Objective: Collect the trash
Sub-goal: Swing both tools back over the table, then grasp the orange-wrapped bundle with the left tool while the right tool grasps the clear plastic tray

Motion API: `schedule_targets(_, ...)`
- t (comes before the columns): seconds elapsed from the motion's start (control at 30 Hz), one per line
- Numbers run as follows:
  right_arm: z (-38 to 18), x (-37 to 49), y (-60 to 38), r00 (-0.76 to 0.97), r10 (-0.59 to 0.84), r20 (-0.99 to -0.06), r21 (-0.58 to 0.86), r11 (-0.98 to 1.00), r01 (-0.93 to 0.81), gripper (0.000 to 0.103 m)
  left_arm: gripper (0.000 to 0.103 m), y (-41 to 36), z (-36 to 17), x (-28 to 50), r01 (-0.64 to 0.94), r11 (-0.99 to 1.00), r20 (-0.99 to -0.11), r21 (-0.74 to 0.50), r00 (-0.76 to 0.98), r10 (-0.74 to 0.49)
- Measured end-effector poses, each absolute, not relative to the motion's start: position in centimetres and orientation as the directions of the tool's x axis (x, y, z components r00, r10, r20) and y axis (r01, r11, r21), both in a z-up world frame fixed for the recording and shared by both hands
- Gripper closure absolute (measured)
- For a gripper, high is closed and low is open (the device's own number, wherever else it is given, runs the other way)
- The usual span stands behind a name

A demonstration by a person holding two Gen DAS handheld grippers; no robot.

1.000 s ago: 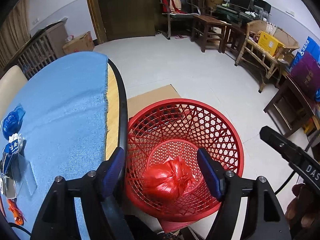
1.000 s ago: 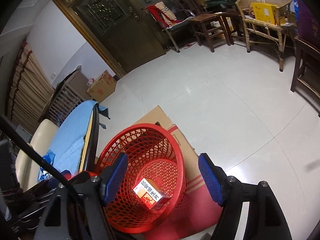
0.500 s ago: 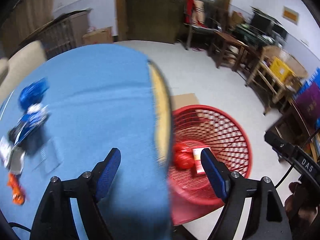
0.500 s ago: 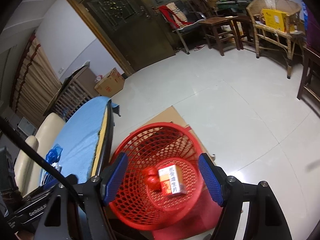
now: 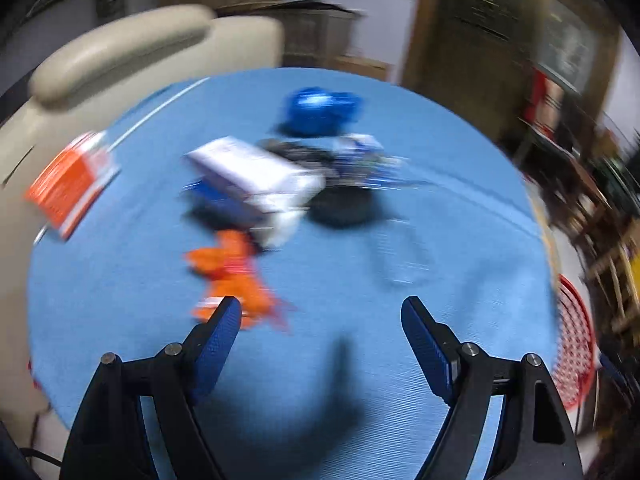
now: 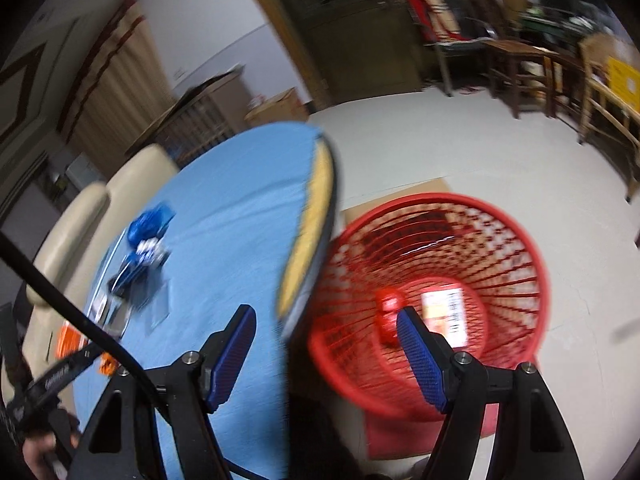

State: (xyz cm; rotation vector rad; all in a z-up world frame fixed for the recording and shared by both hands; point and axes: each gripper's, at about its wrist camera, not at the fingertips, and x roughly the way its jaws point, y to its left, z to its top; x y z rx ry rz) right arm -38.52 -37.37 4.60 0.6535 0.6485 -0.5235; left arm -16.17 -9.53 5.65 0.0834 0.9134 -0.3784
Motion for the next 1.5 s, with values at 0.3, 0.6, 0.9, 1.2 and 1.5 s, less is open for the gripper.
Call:
schedule_targets(0.3, 5.8, -33.5, -30.9, 0.685, -0.173, -0.708, 0.289, 0.814, 0.504, 0.027, 0.021, -8.7, 2.4, -11.9, 0.288, 0.956, -0.818, -0.052, 0.536, -0.206)
schedule_targets(0.6, 6.9, -28.9, -28.2, 0.673, -0.137, -0.727, 0.239, 0.868, 0.435, 0.027, 0.067, -6.8, 1.6, -10.7, 0.321, 0.945, -0.807, -0.069, 0.539, -0.242)
schedule_targets(0.9, 5.8, -20.3, -24.9, 0.677, -0.059, -0.733, 0.198, 0.935, 0.295, 0.027, 0.068, -3.5, 2.0, -11.8, 0.284, 0.954, -0.805, -0.1, 0.54, -0.245)
schedule_targets(1.2, 3.4, -15.1, -24.2, 0.637, -0.072, -0.767, 0.143, 0.949, 0.279, 0.027, 0.068, -2.5, 2.4, -11.7, 0.276, 0.953, -0.803, -0.122, 0.537, -0.258)
schedule_targets(1.5, 3.9, -17.2, -24.9, 0.651, -0.032, -0.758, 0.2, 0.939, 0.279, 0.049, 0.068, -3.2, 3.9, -13.5, 0.3, 0.948, -0.788, -0.11, 0.555, -0.267)
